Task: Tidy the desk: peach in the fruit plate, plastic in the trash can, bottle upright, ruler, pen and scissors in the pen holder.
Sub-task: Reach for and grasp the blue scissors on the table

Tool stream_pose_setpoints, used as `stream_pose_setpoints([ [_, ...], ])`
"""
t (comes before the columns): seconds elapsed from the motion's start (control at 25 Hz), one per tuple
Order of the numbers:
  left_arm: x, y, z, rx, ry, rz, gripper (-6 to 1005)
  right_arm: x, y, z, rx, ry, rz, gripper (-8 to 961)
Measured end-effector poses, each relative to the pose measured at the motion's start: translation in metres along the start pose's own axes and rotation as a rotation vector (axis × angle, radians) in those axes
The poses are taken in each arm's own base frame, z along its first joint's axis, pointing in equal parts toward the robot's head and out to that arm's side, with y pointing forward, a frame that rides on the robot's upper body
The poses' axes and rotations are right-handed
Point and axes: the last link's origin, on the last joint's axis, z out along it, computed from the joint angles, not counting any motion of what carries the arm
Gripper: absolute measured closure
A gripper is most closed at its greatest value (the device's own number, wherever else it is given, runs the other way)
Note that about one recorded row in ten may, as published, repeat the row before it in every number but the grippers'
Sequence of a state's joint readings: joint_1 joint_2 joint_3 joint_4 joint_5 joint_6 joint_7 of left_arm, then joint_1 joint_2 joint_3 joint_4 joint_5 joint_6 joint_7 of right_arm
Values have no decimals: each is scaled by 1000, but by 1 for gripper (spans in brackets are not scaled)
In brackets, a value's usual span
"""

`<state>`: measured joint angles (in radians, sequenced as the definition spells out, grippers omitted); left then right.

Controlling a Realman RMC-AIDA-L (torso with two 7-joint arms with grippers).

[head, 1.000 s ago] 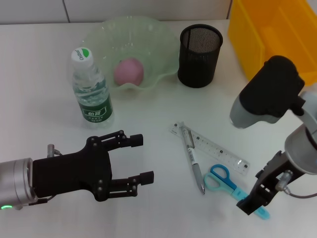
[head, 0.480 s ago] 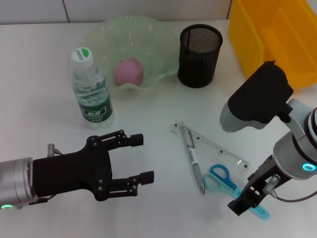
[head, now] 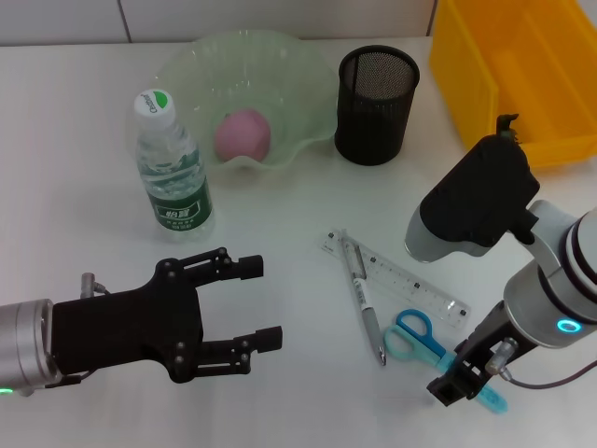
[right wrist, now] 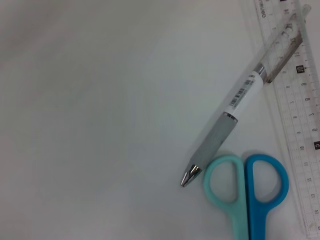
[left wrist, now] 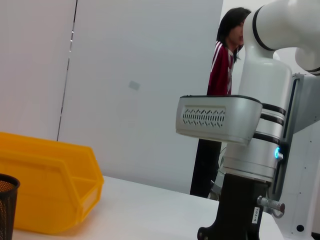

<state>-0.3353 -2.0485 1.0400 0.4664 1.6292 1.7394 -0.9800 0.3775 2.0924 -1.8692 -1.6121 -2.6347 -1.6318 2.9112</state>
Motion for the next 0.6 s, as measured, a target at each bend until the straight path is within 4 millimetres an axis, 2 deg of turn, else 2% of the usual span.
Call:
stream_pose_setpoints([
  [0.04,0,0,0,-1,-1,0,189,0,0,0,0,1,1,386],
  [0.48,0,0,1,-4,-3,-1,189,0,-1,2,1,3,6,388],
  [0.6,0,0,1,-4,-3,-1,189,0,-2,1,2,4,9,455],
])
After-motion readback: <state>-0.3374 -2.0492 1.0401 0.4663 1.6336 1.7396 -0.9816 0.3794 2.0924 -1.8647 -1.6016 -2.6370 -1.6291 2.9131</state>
